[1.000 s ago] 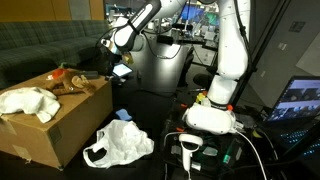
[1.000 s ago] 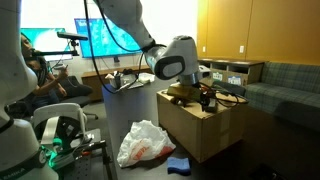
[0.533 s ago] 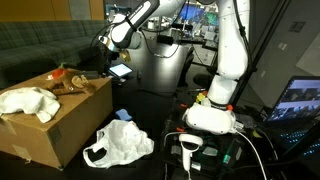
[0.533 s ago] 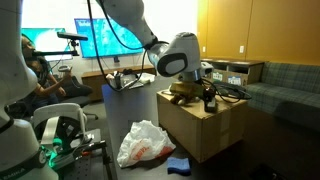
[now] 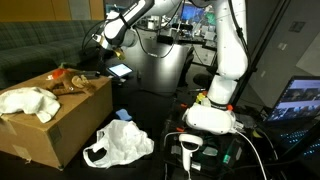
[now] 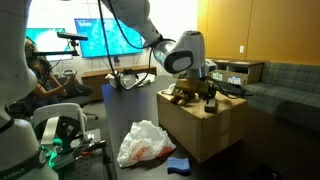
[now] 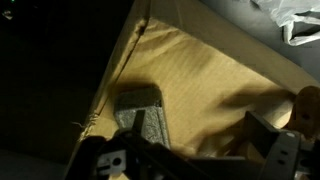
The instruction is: Pick up all the objects on the table and put them on the box, then pick up all the object on the box and put them on the table
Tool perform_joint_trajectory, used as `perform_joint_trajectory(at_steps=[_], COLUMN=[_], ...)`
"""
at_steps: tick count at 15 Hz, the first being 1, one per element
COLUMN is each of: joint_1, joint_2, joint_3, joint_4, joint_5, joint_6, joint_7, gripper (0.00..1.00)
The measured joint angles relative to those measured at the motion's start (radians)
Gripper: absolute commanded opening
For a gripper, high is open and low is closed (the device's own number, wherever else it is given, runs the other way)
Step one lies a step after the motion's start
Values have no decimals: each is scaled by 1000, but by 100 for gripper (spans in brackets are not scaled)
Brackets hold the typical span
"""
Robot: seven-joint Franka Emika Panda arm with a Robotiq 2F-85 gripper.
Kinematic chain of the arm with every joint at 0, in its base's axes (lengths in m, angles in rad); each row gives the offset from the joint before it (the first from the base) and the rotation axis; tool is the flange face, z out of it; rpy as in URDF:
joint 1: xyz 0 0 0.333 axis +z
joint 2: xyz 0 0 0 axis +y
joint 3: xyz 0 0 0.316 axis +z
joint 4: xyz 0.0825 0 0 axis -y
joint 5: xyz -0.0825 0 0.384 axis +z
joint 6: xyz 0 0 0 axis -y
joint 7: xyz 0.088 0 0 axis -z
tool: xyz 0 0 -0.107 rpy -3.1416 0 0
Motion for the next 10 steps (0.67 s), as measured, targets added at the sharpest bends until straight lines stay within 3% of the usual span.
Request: perform_joint_trajectory(at_steps=[10], joint_1=[11], joint_2=[126], joint_3=[-32], joint_4=[176], joint_5=[0], joint_6=[-124], joint_7=[0], gripper=[100])
